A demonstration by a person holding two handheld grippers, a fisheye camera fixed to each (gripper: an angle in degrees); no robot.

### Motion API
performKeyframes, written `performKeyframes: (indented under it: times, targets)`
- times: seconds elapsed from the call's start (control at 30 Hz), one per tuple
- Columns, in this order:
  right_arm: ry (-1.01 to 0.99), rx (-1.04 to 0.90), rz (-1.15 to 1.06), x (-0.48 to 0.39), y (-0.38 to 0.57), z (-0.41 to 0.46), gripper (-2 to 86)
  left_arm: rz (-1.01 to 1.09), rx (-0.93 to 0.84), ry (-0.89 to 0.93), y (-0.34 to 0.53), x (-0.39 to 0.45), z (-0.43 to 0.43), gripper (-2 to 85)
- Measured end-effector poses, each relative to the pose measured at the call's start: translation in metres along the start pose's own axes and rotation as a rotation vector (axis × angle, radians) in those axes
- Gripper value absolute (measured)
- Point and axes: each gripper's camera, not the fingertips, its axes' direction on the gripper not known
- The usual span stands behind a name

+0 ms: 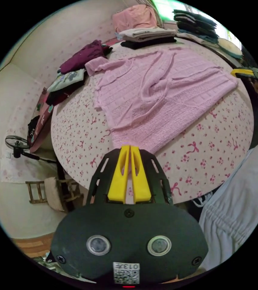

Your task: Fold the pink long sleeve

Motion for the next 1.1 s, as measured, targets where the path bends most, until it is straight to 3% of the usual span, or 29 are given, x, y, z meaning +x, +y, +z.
performKeyframes:
  times: [0.1, 0.2, 0.37, 0.53, 0.67, 0.73, 0.9, 1.03, 1.1]
  targets:
    - [-0.045, 0.028, -0.088, -0.027, -0.006, -0.001, 0.2, -0.016, -0.057, 0.046, 0.007, -0.005, 0.012, -0.2]
    - [-0.017, -0.16, -0.119, -0.046, -0.008, 0.026, 0.2, 0.006, -0.052, 0.043, 0.013, -0.005, 0.009, -0.2]
    - [-0.107, -0.119, 0.0, -0.018, -0.009, 0.018, 0.1, -0.049, -0.006, 0.079, 0.017, -0.021, -0.001, -0.2]
    - [-0.117, 0.017, 0.125, 0.021, -0.033, 0.001, 0.2, -0.122, 0.202, 0.07, -0.004, -0.038, -0.026, -0.2]
    - [-0.165, 0.082, 0.16, 0.043, -0.079, 0.003, 0.7, -0.042, 0.13, 0.087, -0.04, -0.034, -0.001, -0.3]
    - [-0.177, 0.105, 0.16, 0.05, -0.102, 0.007, 1.2, 0.015, -0.023, 0.145, -0.053, -0.031, 0.036, -0.3]
    - [-0.194, 0.12, 0.162, 0.073, -0.159, 0.024, 3.7, -0.044, 0.023, 0.242, -0.05, -0.055, 0.031, -0.1]
    - [-0.201, 0.109, 0.163, 0.09, -0.203, 0.041, 6.5, -0.1, 0.147, 0.195, -0.052, -0.068, 0.01, 0.5]
    - [-0.207, 0.08, 0.121, 0.091, -0.219, 0.051, 7.3, -0.06, 0.114, 0.214, -0.058, -0.067, 0.014, 1.0]
